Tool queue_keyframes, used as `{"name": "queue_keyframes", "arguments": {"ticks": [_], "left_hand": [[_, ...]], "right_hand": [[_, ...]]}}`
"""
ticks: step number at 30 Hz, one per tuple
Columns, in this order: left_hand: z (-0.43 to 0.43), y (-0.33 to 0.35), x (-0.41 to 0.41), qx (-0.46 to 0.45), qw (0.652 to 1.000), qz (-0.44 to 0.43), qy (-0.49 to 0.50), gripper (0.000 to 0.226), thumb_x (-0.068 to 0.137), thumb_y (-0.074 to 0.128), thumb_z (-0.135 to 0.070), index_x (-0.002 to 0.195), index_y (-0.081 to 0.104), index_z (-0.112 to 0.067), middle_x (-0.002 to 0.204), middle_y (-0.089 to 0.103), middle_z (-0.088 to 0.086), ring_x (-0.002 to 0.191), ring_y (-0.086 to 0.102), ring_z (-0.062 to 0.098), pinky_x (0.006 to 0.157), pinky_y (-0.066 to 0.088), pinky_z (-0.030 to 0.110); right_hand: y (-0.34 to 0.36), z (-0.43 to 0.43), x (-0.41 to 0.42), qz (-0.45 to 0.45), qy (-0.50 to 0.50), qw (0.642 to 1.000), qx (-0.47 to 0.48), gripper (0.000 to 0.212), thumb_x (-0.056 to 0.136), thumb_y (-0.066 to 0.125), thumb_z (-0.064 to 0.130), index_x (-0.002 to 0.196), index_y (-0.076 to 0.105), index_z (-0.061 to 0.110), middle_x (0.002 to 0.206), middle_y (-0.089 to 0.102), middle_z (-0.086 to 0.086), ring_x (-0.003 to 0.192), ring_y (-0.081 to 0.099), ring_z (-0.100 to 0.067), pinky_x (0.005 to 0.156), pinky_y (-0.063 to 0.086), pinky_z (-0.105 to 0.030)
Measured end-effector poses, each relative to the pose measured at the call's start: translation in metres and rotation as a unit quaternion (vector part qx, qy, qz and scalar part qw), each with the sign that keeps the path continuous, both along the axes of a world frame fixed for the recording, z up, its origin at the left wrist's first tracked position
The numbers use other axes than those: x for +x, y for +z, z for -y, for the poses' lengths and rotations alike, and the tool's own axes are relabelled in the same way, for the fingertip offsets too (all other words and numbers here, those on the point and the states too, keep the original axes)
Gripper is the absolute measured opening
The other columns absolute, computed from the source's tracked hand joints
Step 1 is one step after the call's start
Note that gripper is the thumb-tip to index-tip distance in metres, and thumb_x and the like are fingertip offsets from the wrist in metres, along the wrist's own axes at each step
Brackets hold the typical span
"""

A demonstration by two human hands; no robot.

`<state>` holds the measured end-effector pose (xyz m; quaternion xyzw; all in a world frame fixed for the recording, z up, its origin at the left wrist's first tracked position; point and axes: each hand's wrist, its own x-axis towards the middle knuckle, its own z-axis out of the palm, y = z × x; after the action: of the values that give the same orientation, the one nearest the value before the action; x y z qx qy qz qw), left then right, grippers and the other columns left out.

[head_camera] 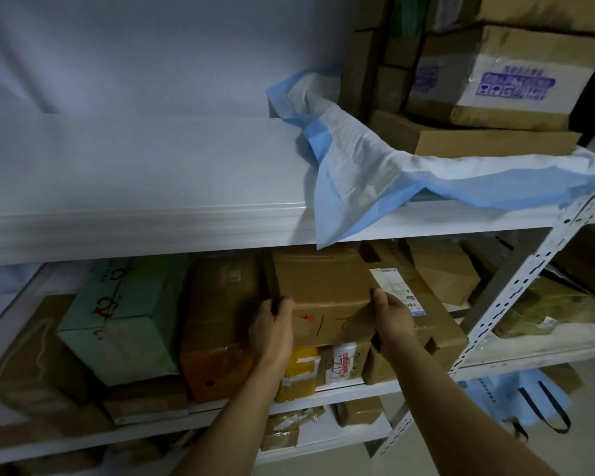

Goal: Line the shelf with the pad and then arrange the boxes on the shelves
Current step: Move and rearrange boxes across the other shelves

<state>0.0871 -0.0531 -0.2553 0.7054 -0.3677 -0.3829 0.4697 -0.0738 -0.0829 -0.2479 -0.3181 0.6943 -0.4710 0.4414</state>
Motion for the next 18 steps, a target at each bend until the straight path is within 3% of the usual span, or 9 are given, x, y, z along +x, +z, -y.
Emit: {"name": "queue_keyframes", "arguments": {"ticks": [4,8,12,16,18], "left_hand": [[0.001,-0.011,-0.009,0.017,0.999,0.037,-0.006,0.045,0.096,0.044,-0.042,0.129,0.055,-0.014,0.127,0.057,0.008,0.115,0.052,0.026,0.096,0.041,0.037],[0.001,-0.008,-0.015,0.007,0.999,0.034,0.010,0.050,0.095,0.044,-0.044,0.135,0.051,-0.015,0.133,0.054,0.008,0.122,0.049,0.027,0.100,0.040,0.038],[-0.009,0.000,-0.013,0.008,0.999,0.024,0.028,0.049,0.093,0.051,-0.042,0.131,0.053,-0.011,0.128,0.057,0.009,0.118,0.053,0.026,0.091,0.042,0.033],[-0.028,0.011,0.007,-0.002,1.000,0.007,0.027,0.025,0.093,0.055,-0.030,0.109,0.062,-0.012,0.107,0.064,0.005,0.094,0.058,0.018,0.078,0.043,0.028],[-0.042,0.018,0.028,-0.011,0.999,0.026,0.025,0.012,0.092,0.057,-0.020,0.100,0.064,-0.014,0.099,0.063,0.001,0.088,0.055,0.014,0.077,0.043,0.027]], "right_hand": [[-0.005,0.005,-0.007,-0.085,-0.024,0.996,0.010,0.031,0.096,0.050,0.025,0.121,0.062,0.014,0.121,0.063,-0.014,0.112,0.056,-0.036,0.094,0.048,-0.053],[-0.009,0.010,-0.006,-0.112,-0.030,0.993,0.029,0.037,0.093,0.054,0.031,0.127,0.058,0.016,0.126,0.058,-0.015,0.111,0.056,-0.036,0.091,0.050,-0.054],[-0.008,0.003,0.003,-0.135,-0.099,0.985,0.039,0.049,0.085,0.064,0.033,0.127,0.050,0.010,0.130,0.050,-0.019,0.115,0.052,-0.038,0.098,0.045,-0.053],[0.006,-0.027,0.038,-0.046,-0.083,0.995,0.030,0.017,0.094,0.053,0.026,0.101,0.054,0.010,0.103,0.061,-0.012,0.097,0.058,-0.028,0.091,0.048,-0.045],[0.016,-0.044,0.066,-0.024,-0.046,0.998,0.022,0.016,0.097,0.047,0.024,0.091,0.055,0.012,0.083,0.059,-0.008,0.084,0.055,-0.024,0.082,0.049,-0.038]]}}
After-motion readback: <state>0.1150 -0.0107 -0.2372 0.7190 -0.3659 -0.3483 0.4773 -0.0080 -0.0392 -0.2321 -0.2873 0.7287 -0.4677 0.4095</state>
